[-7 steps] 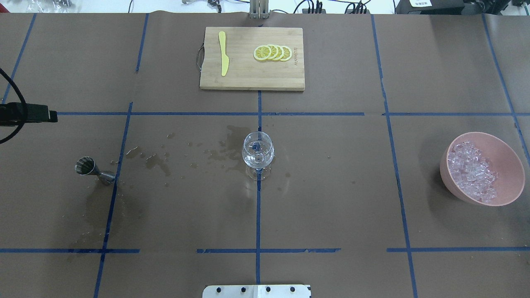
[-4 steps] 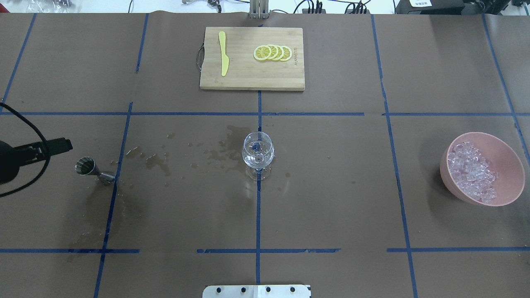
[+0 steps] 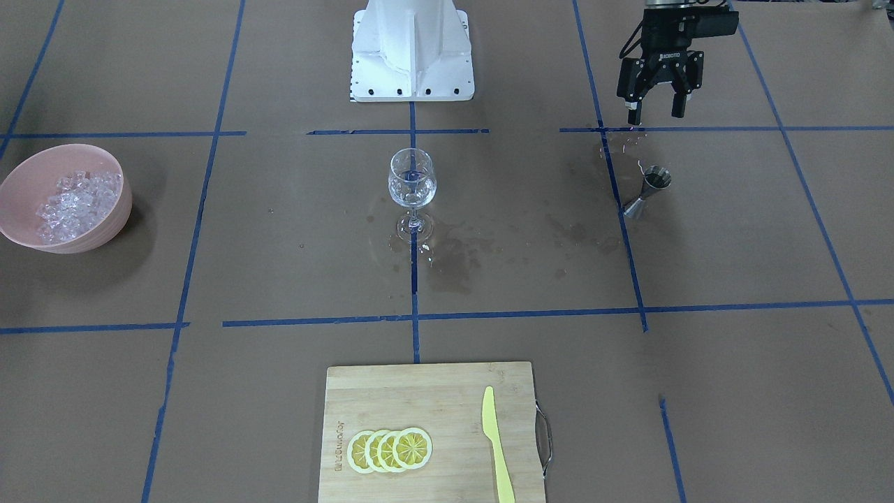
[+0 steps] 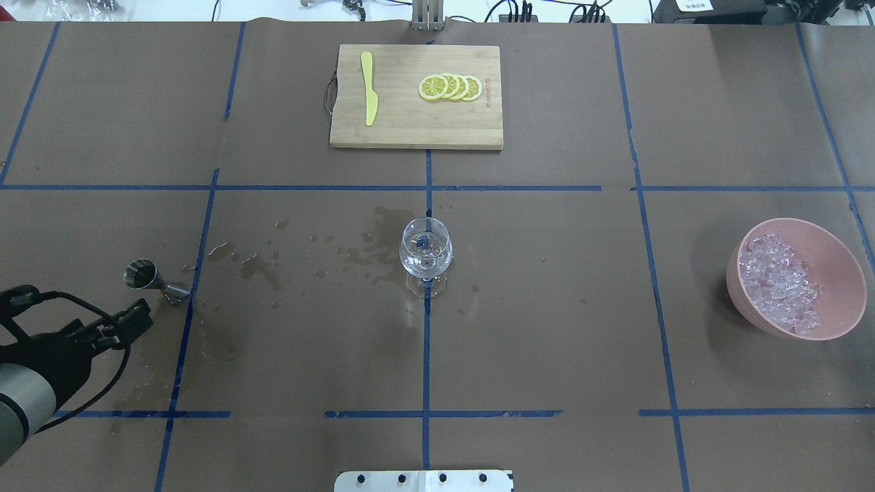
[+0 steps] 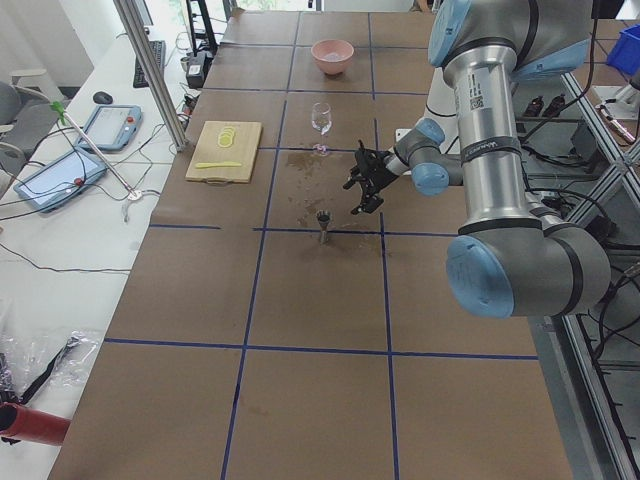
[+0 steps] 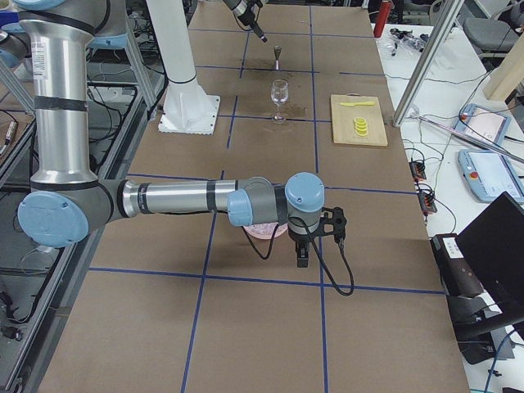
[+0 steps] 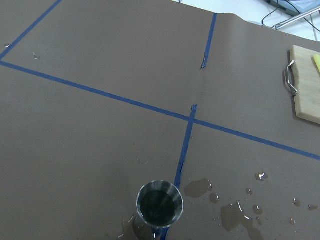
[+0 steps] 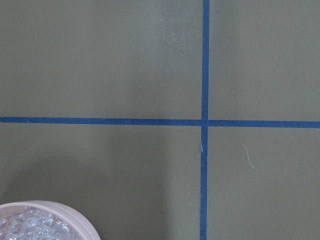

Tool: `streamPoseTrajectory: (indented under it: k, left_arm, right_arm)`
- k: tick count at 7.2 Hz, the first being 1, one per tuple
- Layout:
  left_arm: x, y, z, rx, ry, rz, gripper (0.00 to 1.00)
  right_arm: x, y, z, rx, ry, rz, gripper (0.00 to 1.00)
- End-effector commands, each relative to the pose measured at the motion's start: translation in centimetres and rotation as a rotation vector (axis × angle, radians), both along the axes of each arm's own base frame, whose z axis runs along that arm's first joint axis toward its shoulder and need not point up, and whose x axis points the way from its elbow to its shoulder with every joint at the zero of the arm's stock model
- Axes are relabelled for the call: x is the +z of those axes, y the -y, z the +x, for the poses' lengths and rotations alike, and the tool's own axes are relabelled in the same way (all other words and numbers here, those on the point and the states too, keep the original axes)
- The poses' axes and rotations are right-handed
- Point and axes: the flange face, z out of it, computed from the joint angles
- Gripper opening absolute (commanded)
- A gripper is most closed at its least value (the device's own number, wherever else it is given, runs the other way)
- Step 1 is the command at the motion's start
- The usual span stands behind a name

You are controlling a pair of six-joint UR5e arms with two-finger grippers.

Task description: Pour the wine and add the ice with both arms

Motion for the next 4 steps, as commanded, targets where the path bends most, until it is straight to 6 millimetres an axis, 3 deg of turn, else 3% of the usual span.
streamPoseTrajectory:
  k: [1,3,4]
  left_arm:
    - [1.4,-2.6,2.4,-0.026,0.084,0.061,1.00]
    - [3.6,-2.7,6.4,-0.114,0.081,0.163,0.99]
    - [4.2,-2.5,7.5,-0.142,0.101,0.213,0.99]
  right_arm:
    - [0.1,-0.2,0.0,0.000,0.002,-0.003,1.00]
    - [0.1,-0.2,0.0,0.000,0.002,-0.003,1.00]
    - [0.0,-0.2,0.0,0.000,0.002,-0.001,1.00]
